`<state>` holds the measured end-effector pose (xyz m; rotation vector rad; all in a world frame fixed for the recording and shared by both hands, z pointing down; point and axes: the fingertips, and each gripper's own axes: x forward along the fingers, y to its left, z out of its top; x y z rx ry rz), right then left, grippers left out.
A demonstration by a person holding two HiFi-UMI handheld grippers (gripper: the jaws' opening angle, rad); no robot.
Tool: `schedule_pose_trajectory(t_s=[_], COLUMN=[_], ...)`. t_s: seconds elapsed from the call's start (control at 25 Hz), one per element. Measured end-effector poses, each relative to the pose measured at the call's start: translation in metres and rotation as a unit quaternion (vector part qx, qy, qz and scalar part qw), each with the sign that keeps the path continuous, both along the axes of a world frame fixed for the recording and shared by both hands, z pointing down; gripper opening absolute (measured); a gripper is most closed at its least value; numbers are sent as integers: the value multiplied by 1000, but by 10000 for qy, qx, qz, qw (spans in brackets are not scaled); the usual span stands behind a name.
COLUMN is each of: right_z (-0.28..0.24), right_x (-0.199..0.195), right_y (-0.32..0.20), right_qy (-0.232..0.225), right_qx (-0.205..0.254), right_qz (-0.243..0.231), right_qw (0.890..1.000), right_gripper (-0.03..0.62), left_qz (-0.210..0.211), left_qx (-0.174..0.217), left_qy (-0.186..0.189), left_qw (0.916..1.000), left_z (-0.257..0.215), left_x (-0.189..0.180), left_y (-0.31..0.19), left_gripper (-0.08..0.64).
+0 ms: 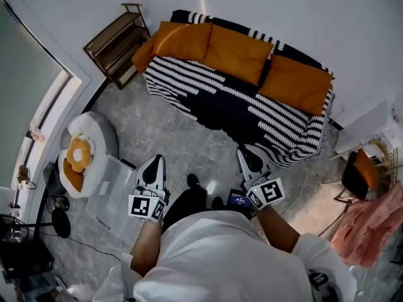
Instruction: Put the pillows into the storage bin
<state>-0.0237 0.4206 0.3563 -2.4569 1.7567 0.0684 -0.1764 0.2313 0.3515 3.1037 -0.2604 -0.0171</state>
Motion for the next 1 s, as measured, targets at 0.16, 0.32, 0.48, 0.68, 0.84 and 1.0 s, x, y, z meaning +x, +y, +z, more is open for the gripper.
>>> schedule_pose_trajectory(t_s=[0.16,0.32,0.48,0.68,0.84,1.0], right_z=[2,5,4,-3,-11,-13], right_x=[13,31,56,94,123,159], right_y=[-13,-30,-60,-111,-164,-215], right_qy=[-40,-90,-89,-87,-36,-66], right_qx=[30,-15,-29,-46,-108,-213], right_qz=[-39,-61,-88,-92,-147,-139], right_qw=[10000,9999,9999,9999,9998,9997], right_gripper=[46,46,46,46,46,46], left_qz=[36,76,17,-17,42,117], left_qx=[-259,-246,-343,-430,-421,-411], left_qy=[75,52,84,95,49,52], left_qw=[9996,9997,9994,9990,9991,9991], left_z=[3,7,13,15,14,10], left_x=[15,37,58,94,127,162], left_y=[-9,-27,-61,-115,-166,-215], left_gripper=[9,9,9,9,9,9])
